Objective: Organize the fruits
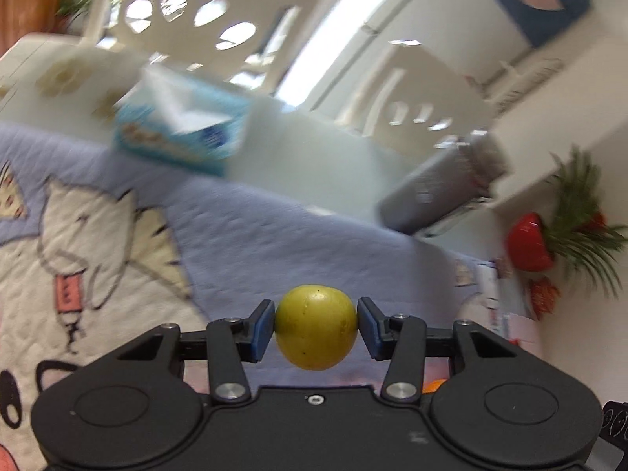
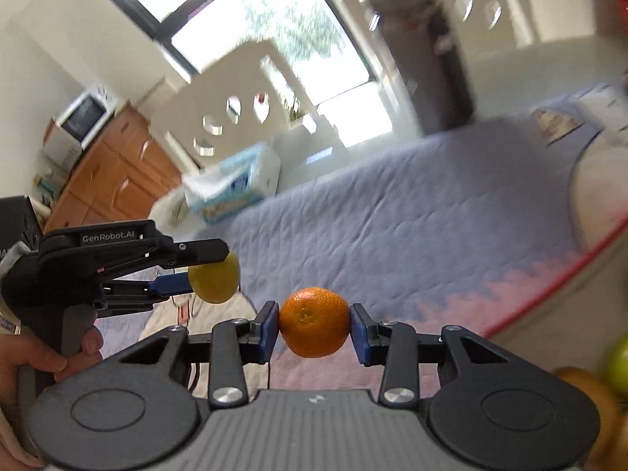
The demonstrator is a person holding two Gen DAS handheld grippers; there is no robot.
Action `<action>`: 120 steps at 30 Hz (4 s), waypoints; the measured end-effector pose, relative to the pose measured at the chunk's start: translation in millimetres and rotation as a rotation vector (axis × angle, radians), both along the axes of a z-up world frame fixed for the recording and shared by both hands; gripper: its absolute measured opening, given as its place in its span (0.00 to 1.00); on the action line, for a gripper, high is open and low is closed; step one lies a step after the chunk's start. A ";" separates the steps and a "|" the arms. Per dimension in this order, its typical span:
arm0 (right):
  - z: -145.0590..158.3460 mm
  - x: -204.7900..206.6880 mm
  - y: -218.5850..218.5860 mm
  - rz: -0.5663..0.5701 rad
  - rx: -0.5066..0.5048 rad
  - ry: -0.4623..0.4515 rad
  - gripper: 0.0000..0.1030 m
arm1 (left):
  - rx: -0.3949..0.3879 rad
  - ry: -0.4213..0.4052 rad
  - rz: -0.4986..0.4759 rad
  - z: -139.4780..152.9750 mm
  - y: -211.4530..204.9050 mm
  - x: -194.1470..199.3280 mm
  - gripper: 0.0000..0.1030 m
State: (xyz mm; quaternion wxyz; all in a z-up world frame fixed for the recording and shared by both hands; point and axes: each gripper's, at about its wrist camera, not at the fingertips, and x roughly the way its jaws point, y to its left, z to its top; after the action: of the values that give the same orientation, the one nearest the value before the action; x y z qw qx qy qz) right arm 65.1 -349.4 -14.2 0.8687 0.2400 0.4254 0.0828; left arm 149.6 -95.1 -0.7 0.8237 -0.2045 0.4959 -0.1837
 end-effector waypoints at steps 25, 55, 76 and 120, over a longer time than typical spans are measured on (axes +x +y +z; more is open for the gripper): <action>-7.3 -193.1 -232.7 -0.566 -0.032 0.002 0.40 | 0.141 -0.116 -0.451 3.2 -240.5 -69.1 0.53; 19.4 -213.2 -201.0 -0.436 -0.200 0.222 0.93 | 0.414 -0.069 -0.373 29.7 -212.2 -147.8 0.84; 9.7 -244.3 -141.6 -0.351 -0.332 0.183 0.93 | 0.400 -0.135 -0.224 7.7 -165.9 -214.7 0.93; 4.0 -279.7 -154.3 -0.498 -0.176 0.142 0.93 | 0.371 -0.140 -0.301 5.6 -190.0 -226.3 0.94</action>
State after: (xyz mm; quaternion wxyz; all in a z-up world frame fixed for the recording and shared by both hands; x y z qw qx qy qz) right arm -214.6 -503.6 -10.1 0.8477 0.2658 0.4189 -0.1877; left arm -76.7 -285.2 4.8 0.8429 0.0397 0.4877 -0.2240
